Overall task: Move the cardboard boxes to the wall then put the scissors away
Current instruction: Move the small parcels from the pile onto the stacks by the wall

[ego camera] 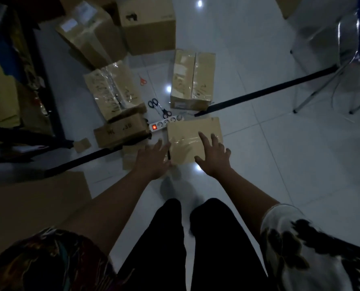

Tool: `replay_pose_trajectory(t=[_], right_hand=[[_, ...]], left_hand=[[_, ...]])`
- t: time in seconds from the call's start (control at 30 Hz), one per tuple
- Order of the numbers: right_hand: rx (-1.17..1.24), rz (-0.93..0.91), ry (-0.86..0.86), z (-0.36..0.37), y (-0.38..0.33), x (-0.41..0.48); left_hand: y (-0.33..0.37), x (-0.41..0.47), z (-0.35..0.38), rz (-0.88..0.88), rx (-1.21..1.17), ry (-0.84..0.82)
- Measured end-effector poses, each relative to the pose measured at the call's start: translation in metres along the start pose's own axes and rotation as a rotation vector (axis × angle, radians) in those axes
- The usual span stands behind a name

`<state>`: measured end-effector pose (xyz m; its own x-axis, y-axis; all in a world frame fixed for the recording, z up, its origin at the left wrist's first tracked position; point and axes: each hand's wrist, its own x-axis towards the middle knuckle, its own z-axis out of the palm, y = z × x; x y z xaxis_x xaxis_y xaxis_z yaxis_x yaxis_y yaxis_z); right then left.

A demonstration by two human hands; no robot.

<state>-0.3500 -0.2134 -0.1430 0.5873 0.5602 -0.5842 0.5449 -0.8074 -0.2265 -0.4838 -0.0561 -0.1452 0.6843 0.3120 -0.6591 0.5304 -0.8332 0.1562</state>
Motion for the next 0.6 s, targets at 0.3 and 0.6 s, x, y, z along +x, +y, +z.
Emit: replay_pose_trajectory(t=[0.3,0.6], right_hand=[[-0.089,0.034,-0.045,0.064,0.074,0.126],[-0.277,-0.078,-0.129,0.132,0.126,0.234]], left_hand=[[-0.004,0.147,0.067,0.028,-0.001,-0.083],[-0.026,0.263,0.147,0.008,0.056,-0.094]])
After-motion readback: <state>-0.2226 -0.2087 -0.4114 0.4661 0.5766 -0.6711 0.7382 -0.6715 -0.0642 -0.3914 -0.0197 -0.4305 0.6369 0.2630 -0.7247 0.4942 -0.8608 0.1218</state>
